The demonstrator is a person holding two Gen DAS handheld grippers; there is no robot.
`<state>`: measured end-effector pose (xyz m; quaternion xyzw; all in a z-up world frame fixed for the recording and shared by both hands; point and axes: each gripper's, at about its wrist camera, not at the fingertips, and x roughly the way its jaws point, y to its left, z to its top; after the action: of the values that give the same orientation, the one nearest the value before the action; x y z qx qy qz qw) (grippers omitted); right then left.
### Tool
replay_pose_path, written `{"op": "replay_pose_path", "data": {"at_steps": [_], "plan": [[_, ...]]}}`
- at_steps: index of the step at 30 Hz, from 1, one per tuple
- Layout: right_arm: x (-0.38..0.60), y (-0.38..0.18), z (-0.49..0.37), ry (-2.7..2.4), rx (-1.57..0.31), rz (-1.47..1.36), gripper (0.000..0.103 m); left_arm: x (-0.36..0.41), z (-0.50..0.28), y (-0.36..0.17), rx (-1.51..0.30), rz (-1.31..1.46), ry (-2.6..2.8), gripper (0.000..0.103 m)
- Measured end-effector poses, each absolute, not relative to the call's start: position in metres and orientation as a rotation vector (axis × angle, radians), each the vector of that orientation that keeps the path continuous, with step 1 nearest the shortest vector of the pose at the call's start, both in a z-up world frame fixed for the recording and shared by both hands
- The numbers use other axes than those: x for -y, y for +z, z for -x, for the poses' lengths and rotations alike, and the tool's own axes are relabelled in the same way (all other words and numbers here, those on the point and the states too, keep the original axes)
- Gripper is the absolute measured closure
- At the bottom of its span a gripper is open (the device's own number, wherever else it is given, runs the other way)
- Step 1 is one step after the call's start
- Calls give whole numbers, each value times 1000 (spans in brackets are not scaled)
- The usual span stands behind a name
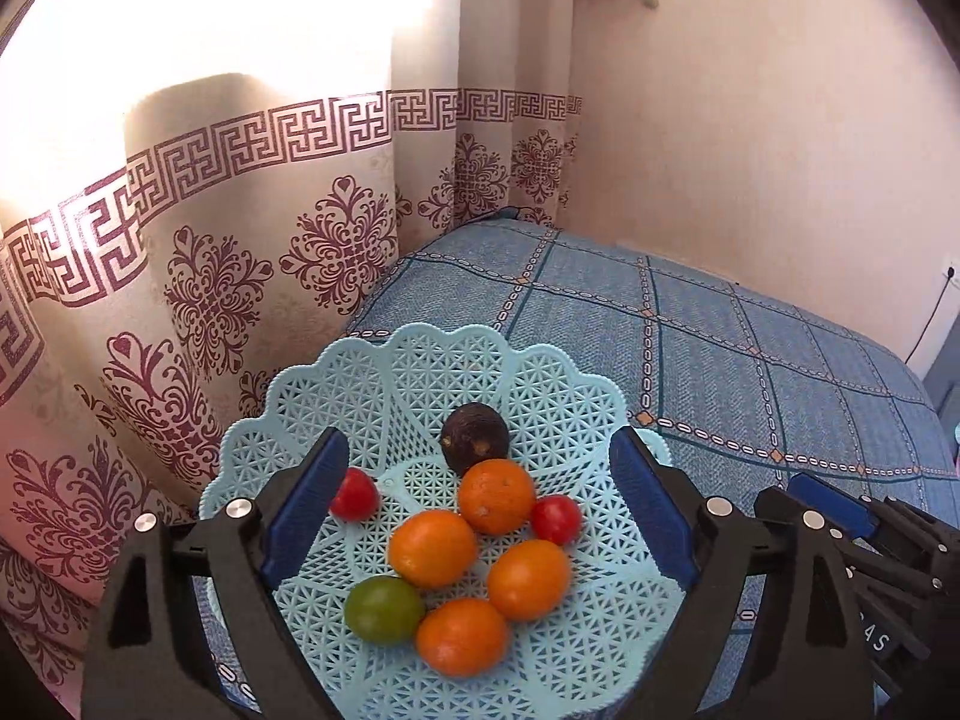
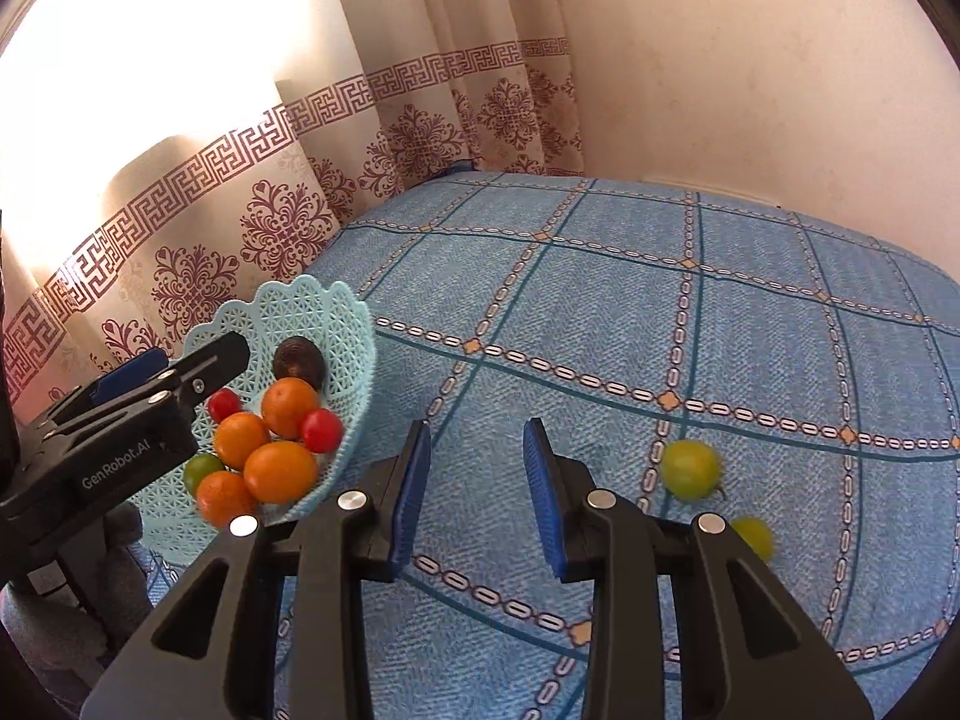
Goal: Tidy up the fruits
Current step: 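Withdraw both tools from the basket toward the green tomatoes, then grasp a green tomato with the right tool while the left tool grasps another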
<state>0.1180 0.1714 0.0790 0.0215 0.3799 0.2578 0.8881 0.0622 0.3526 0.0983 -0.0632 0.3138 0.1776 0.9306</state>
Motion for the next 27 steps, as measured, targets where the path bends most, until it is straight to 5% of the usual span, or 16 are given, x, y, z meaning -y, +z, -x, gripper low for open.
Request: {"op": "replay_pose_path", "data": {"at_steps": [27], "plan": [[-74, 24, -132, 407, -871, -30, 65, -195, -126, 79, -760, -39, 12, 17]]}}
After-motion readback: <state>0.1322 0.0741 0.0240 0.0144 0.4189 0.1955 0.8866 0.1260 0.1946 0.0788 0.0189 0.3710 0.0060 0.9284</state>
